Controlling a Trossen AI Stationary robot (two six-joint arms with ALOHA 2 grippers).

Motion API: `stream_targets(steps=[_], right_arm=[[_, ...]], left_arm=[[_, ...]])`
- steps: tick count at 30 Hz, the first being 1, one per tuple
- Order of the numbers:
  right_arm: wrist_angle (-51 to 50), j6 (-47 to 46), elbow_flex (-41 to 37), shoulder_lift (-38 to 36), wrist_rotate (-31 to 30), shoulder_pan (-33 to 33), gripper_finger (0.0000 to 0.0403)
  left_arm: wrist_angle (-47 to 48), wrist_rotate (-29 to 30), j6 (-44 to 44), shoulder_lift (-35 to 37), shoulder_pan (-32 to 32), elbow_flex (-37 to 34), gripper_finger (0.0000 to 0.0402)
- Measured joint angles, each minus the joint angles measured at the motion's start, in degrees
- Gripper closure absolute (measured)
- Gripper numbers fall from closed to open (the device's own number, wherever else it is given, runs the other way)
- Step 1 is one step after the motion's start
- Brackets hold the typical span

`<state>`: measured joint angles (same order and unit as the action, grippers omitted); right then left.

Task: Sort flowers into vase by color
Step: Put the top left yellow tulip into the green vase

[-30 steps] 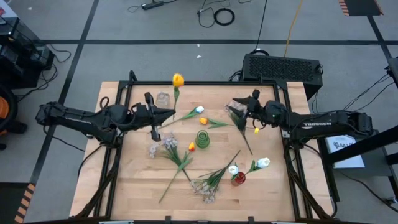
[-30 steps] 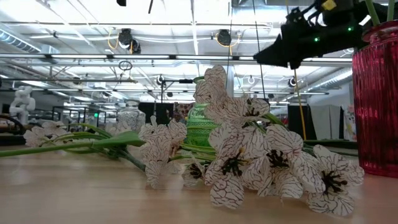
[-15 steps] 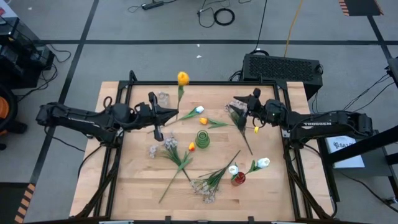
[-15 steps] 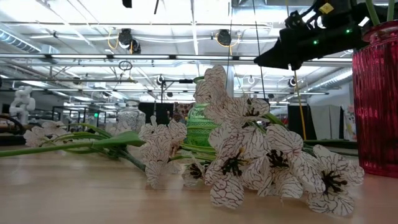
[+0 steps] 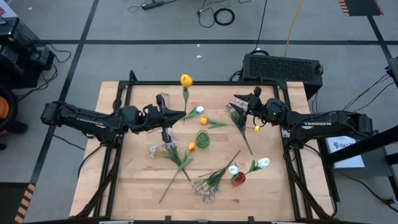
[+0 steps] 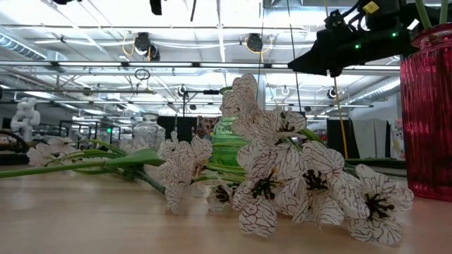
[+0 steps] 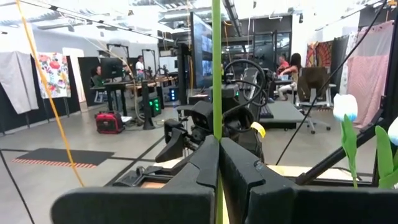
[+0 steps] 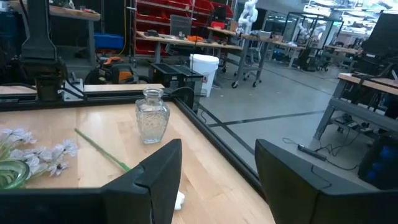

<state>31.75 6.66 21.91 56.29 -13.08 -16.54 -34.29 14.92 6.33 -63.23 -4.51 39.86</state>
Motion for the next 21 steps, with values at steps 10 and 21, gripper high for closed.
stream_targets(steps=[10,21], right_arm=[[4.21,-2.09,0.0,-0.02,0.07,0.0,0.0207],[12.85,-8.78,0.0,-0.04,9.98,0.15,0.0207]], left_arm=[[-6.5,-4.08,-2.7,-3.99,-0.13,0.0,0.0391],[-9.48,-5.07,-4.3,-5.18,-3.82,0.07,0.0391]])
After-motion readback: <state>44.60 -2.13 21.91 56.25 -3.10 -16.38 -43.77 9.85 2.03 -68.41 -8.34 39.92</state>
